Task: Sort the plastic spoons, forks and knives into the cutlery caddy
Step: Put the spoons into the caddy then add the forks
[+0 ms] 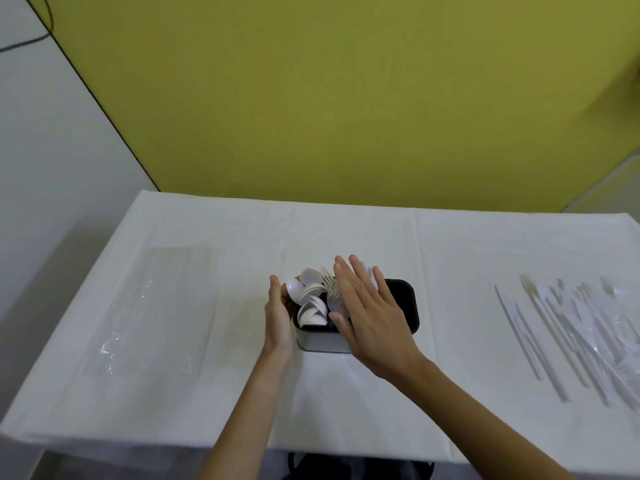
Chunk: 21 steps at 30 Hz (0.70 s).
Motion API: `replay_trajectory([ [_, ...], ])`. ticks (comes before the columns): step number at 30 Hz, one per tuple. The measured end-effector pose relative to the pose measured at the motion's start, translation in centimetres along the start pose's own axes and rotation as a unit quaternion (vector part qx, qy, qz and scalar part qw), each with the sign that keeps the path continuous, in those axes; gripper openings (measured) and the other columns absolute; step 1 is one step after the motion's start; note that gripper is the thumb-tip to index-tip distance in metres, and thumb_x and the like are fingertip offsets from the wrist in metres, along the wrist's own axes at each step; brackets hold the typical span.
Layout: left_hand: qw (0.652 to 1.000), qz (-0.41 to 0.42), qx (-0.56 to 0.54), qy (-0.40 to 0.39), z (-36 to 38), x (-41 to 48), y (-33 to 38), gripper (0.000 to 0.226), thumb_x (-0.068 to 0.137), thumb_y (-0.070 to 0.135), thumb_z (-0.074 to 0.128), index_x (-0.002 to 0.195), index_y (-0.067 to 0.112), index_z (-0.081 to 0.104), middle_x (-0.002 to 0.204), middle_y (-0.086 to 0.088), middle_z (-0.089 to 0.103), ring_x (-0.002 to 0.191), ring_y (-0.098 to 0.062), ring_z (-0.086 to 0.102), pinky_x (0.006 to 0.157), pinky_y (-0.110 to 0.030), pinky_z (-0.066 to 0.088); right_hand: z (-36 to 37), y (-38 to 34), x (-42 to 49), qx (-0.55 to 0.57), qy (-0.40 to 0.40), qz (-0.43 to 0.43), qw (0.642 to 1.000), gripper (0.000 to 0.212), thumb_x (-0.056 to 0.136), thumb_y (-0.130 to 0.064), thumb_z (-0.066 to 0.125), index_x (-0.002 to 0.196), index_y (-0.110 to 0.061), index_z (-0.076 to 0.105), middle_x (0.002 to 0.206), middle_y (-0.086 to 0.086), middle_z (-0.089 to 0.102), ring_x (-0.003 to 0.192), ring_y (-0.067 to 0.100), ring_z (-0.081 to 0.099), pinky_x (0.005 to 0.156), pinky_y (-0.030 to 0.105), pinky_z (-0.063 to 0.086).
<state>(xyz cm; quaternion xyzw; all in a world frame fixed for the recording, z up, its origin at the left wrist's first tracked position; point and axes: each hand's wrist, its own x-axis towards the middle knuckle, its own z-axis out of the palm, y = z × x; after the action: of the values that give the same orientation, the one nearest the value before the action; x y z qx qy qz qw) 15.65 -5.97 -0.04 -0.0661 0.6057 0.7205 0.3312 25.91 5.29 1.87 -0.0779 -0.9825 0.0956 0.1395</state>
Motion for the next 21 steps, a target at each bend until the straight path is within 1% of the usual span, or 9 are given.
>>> replay_trajectory([
  [2, 1.000, 0.007, 0.013, -0.005, -0.1, 0.1, 0.5, 0.070, 0.100, 0.053, 0.018, 0.118, 0.002, 0.063, 0.116, -0.015, 0.068, 0.109, -0.026, 0.064, 0.091, -0.034, 0.049, -0.6, 0.4, -0.1, -0.006, -0.030, -0.023, 0.999, 0.063, 0.101, -0.048, 0.013, 0.149, -0.007, 0.017, 0.158, 0.007, 0.021, 0.148, 0.023, 0.010, 0.116, 0.044, 0.013],
  [4, 0.999, 0.025, 0.044, -0.011, -0.3, 0.6, 1.6, 0.070, 0.100, 0.053, 0.016, 0.117, 0.005, 0.064, 0.116, -0.013, 0.069, 0.115, -0.027, 0.061, 0.103, -0.040, 0.043, -1.3, 0.8, -0.2, 0.002, -0.027, -0.049, 0.998, 0.067, 0.101, -0.050, 0.016, 0.151, -0.007, 0.014, 0.160, 0.006, 0.012, 0.149, 0.023, 0.002, 0.118, 0.045, 0.007],
  [6, 0.993, 0.063, 0.101, -0.014, -0.1, 1.3, 3.4, 0.069, 0.101, 0.051, 0.015, 0.114, 0.006, 0.066, 0.116, -0.007, 0.069, 0.119, -0.023, 0.057, 0.109, -0.040, 0.037, -2.2, 1.3, -0.3, 0.034, -0.008, -0.038, 0.999, 0.067, 0.100, -0.050, 0.017, 0.152, -0.007, 0.013, 0.161, 0.005, 0.009, 0.149, 0.023, 0.001, 0.119, 0.044, 0.004],
  [8, 0.983, 0.104, 0.154, -0.017, 0.7, 1.9, 5.6, 0.066, 0.102, 0.047, 0.014, 0.115, 0.007, 0.065, 0.118, -0.003, 0.067, 0.120, -0.018, 0.055, 0.108, -0.033, 0.034, -3.2, 2.0, -0.4, 0.061, 0.017, -0.008, 0.998, 0.067, 0.099, -0.050, 0.018, 0.152, -0.009, 0.011, 0.161, 0.004, 0.010, 0.149, 0.023, 0.001, 0.120, 0.043, 0.002],
  [10, 0.972, 0.135, 0.192, -0.027, 2.7, 2.1, 7.6, 0.058, 0.103, 0.043, 0.016, 0.114, 0.010, 0.063, 0.120, -0.004, 0.065, 0.120, -0.017, 0.053, 0.102, -0.028, 0.032, -4.0, 3.4, -0.8, 0.070, 0.041, 0.029, 0.996, 0.066, 0.099, -0.050, 0.017, 0.152, -0.009, 0.012, 0.161, 0.004, 0.012, 0.149, 0.022, 0.002, 0.120, 0.042, 0.002],
  [13, 0.954, 0.173, 0.239, -0.059, 7.2, 1.5, 9.3, 0.047, 0.103, 0.040, 0.024, 0.113, 0.014, 0.062, 0.118, -0.003, 0.064, 0.117, -0.015, 0.053, 0.100, -0.027, 0.032, -5.0, 6.7, -2.3, 0.089, 0.068, 0.096, 0.989, 0.065, 0.100, -0.049, 0.016, 0.151, -0.009, 0.019, 0.160, 0.002, 0.016, 0.149, 0.018, 0.002, 0.121, 0.038, 0.002],
  [16, 0.915, 0.191, 0.328, -0.138, 12.1, 0.3, 9.0, 0.033, 0.101, 0.042, 0.034, 0.111, 0.023, 0.061, 0.120, 0.006, 0.062, 0.117, -0.010, 0.052, 0.094, -0.025, 0.032, -6.1, 10.5, -5.1, 0.113, 0.085, 0.170, 0.975, 0.070, 0.097, -0.057, 0.014, 0.151, -0.012, 0.023, 0.158, -0.002, 0.021, 0.148, 0.011, 0.006, 0.121, 0.033, 0.003],
  [19, 0.861, 0.141, 0.420, -0.249, 17.4, -0.9, 7.4, 0.038, 0.098, 0.046, 0.039, 0.123, 0.025, 0.058, 0.125, 0.013, 0.058, 0.118, -0.004, 0.049, 0.091, -0.023, 0.031, -7.2, 14.2, -9.3, 0.152, 0.087, 0.257, 0.950, 0.072, 0.093, -0.063, 0.019, 0.149, -0.019, 0.028, 0.154, -0.005, 0.030, 0.145, 0.007, 0.017, 0.120, 0.032, 0.013],
  [21, 0.834, 0.107, 0.454, -0.295, 20.4, -1.4, 5.5, 0.038, 0.097, 0.046, 0.041, 0.125, 0.026, 0.058, 0.125, 0.014, 0.057, 0.117, -0.004, 0.049, 0.092, -0.023, 0.032, -7.5, 16.2, -12.0, 0.168, 0.098, 0.315, 0.929, 0.068, 0.091, -0.060, 0.026, 0.145, -0.020, 0.036, 0.149, -0.006, 0.039, 0.141, 0.009, 0.029, 0.116, 0.030, 0.021],
])
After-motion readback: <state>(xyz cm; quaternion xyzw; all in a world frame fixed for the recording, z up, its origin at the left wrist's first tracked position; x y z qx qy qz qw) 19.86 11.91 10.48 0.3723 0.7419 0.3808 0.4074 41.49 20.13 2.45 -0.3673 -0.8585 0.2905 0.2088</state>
